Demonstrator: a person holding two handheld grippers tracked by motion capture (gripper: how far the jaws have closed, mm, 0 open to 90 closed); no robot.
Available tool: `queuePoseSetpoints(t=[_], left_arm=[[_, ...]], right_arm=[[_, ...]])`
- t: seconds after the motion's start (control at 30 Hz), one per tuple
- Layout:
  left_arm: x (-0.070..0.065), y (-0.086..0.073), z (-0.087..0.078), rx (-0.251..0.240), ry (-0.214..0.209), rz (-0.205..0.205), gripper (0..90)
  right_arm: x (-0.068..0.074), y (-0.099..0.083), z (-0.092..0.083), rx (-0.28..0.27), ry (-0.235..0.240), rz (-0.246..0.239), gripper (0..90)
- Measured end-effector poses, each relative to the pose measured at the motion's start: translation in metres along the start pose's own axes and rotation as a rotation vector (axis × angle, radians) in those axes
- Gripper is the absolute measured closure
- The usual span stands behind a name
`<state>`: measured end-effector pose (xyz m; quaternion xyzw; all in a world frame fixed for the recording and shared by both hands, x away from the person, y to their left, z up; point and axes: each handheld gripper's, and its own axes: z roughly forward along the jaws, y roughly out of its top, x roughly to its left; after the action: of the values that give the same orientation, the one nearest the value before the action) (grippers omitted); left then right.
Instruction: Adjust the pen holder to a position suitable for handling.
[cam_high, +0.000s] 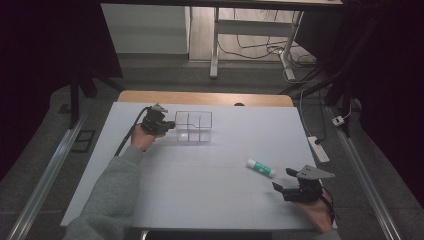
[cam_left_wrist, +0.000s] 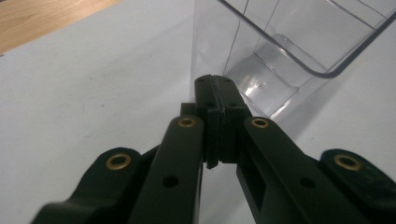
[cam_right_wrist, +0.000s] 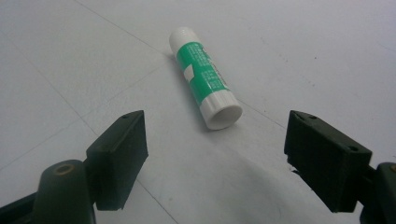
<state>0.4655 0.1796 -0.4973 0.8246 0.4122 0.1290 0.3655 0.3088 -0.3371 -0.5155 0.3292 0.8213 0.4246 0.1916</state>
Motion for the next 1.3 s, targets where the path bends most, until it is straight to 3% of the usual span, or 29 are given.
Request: queuePoseSetpoints(t=[0.83, 1.03, 1.23, 1.3], left_arm=[[-0.019, 0.017, 0.013, 0.007, -0.02, 0.023, 88.5], [-0.018, 0.013, 0.001, -0.035, 0.033, 0.042, 88.3], [-0.019, 0.0, -0.02, -0.04, 0.039, 0.025, 88.2], [-0.021, -0.005, -0.028, -0.045, 0.027, 0.01, 83.0]], right_arm=[[0.001, 0.0, -0.002, -0.011, 0.002, -0.005, 21.0], [0.001, 0.0, -0.002, -0.009, -0.003, -0.005, 21.0], [0.002, 0.0, -0.004, -0.01, -0.007, -0.008, 21.1], [0.002, 0.0, -0.004, -0.02, -0.008, -0.006, 21.2]])
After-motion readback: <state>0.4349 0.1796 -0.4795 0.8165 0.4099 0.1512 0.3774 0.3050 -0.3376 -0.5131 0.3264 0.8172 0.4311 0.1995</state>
